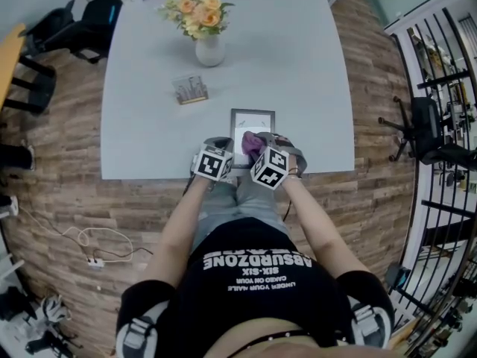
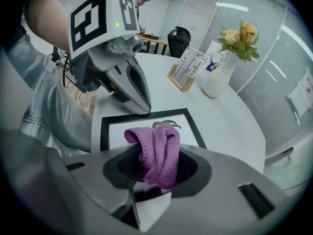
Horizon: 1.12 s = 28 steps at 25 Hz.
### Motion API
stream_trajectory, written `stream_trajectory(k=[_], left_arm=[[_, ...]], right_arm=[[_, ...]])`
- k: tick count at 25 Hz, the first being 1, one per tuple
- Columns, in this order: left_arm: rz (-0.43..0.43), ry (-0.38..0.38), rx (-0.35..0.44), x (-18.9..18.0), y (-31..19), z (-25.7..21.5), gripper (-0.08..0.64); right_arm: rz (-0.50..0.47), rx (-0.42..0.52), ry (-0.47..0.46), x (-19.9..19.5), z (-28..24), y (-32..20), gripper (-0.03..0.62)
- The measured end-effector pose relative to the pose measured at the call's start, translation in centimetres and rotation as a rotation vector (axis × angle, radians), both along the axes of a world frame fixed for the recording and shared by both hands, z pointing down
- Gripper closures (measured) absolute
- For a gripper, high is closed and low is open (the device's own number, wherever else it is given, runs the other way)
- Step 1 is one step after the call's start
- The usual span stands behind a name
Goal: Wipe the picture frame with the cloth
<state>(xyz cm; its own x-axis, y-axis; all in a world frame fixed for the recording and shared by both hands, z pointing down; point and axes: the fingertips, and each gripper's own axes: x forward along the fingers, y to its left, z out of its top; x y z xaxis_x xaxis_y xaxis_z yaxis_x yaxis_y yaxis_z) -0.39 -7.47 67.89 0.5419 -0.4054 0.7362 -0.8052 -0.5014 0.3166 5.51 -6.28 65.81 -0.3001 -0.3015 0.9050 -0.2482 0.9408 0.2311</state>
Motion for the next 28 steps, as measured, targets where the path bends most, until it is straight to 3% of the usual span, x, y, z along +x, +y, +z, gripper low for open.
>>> stream_trajectory(k=[19,28], left_arm=[[0.013,-0.013,0.000,0.3,0.0,-0.6,0.545],[0.018,-0.020,0.013,0.4,0.1,-0.8,0.545]], right_arm=[[0.011,0.085,0.038,-0.3,0.1,-7.1,0.443],[-0.009,0.072,0.043,-0.3,-0.2,-7.0,0.445]])
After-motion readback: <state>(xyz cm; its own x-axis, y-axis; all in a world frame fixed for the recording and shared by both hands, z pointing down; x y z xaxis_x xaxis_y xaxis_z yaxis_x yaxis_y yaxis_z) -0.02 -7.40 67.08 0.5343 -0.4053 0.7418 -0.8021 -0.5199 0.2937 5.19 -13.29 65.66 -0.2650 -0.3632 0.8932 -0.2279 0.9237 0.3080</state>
